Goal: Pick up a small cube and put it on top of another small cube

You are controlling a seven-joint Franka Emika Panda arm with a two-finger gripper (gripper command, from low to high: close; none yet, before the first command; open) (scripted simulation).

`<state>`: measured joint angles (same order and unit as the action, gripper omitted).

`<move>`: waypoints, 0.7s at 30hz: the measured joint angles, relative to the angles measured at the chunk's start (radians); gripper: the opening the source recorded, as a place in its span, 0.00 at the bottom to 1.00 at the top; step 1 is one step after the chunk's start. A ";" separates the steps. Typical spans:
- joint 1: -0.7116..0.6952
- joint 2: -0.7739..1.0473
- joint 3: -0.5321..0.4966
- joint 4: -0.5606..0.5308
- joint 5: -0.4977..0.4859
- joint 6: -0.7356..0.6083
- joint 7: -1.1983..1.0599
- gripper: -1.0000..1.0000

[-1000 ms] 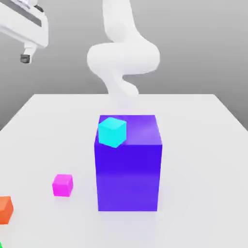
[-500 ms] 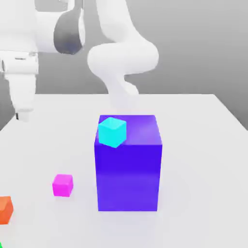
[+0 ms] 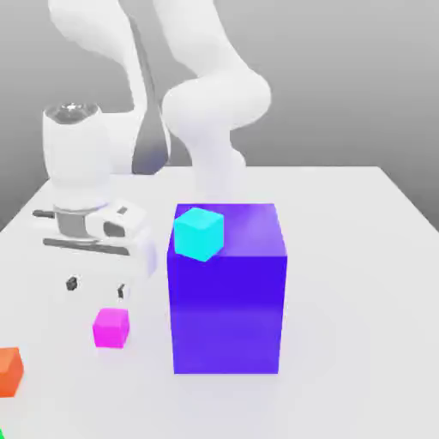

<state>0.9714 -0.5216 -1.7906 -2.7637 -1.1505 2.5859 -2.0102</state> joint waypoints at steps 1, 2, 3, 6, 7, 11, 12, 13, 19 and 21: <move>0.059 -0.017 -0.070 0.013 -0.051 0.006 0.028 0.50; 0.112 -0.042 -0.135 0.028 -0.108 0.007 0.062 0.50; 0.161 -0.070 -0.195 0.044 -0.165 0.006 0.098 0.50; 0.243 -0.131 -0.299 0.076 -0.276 -0.003 0.170 0.00; 0.243 -0.131 -0.299 0.076 -0.276 -0.003 0.170 0.00; 0.263 -0.145 -0.325 0.084 -0.305 -0.006 0.190 0.00; 0.254 -0.139 -0.313 0.080 -0.293 -0.006 0.181 0.00; 0.228 -0.122 -0.281 0.070 -0.261 -0.005 0.160 0.00; -0.030 -0.085 0.031 0.013 -0.038 -0.095 0.028 0.00; 0.040 -0.108 -0.020 0.059 0.013 -0.137 0.074 0.00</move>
<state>1.0110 -0.6297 -1.8106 -2.7048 -1.1376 2.4489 -1.9358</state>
